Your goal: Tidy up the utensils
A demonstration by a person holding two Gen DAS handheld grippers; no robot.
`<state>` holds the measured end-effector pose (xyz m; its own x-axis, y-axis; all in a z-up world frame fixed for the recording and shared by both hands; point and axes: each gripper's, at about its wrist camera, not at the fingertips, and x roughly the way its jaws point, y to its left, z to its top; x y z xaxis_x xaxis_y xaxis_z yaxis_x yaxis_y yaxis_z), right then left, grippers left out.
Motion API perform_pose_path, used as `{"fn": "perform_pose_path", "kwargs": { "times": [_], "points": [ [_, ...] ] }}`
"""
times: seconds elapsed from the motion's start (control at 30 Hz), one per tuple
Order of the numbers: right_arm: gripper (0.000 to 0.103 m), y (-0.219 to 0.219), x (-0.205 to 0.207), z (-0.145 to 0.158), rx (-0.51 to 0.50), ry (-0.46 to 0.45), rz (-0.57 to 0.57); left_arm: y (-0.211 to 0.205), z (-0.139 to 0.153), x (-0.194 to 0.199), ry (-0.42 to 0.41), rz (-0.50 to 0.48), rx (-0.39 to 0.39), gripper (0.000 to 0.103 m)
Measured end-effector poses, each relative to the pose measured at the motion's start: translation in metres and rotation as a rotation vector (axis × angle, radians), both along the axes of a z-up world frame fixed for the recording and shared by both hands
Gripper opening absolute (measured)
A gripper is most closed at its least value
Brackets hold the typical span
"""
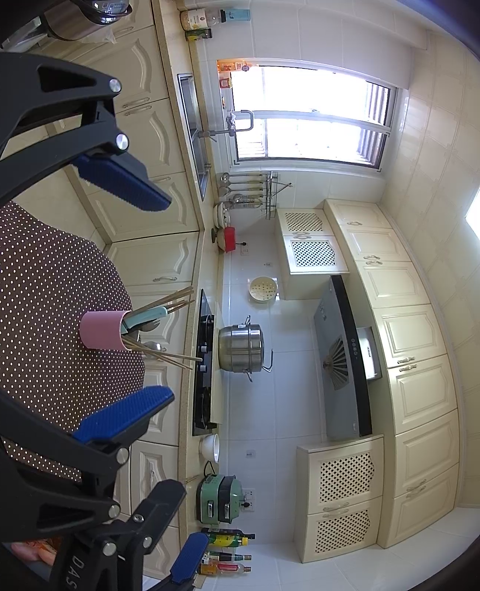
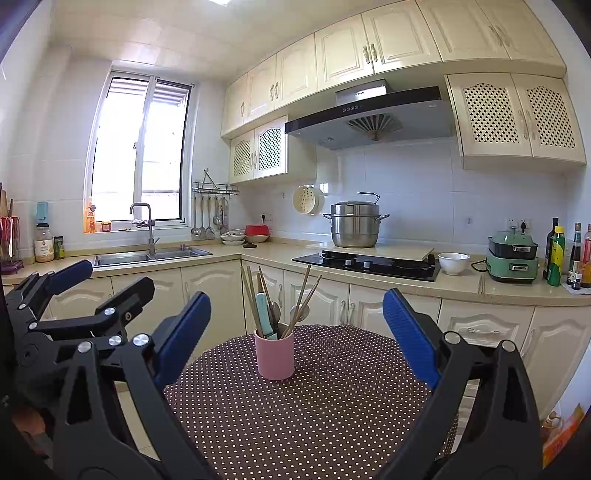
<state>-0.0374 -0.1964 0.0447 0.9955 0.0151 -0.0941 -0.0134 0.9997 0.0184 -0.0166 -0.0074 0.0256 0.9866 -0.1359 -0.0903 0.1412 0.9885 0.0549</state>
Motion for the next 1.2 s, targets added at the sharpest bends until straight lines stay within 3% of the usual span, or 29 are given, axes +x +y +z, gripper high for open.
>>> {"fn": "perform_pose_path", "kwargs": {
  "times": [0.9, 1.2],
  "points": [
    [0.093, -0.002, 0.004, 0.002, 0.0, 0.01, 0.008, 0.004, 0.001, 0.002, 0.005, 0.006, 0.001, 0.094],
    [0.093, -0.005, 0.023, -0.003, 0.002, 0.026, 0.019, 0.001, -0.002, 0.021, 0.017, 0.018, 0.009, 0.094]
  ]
}}
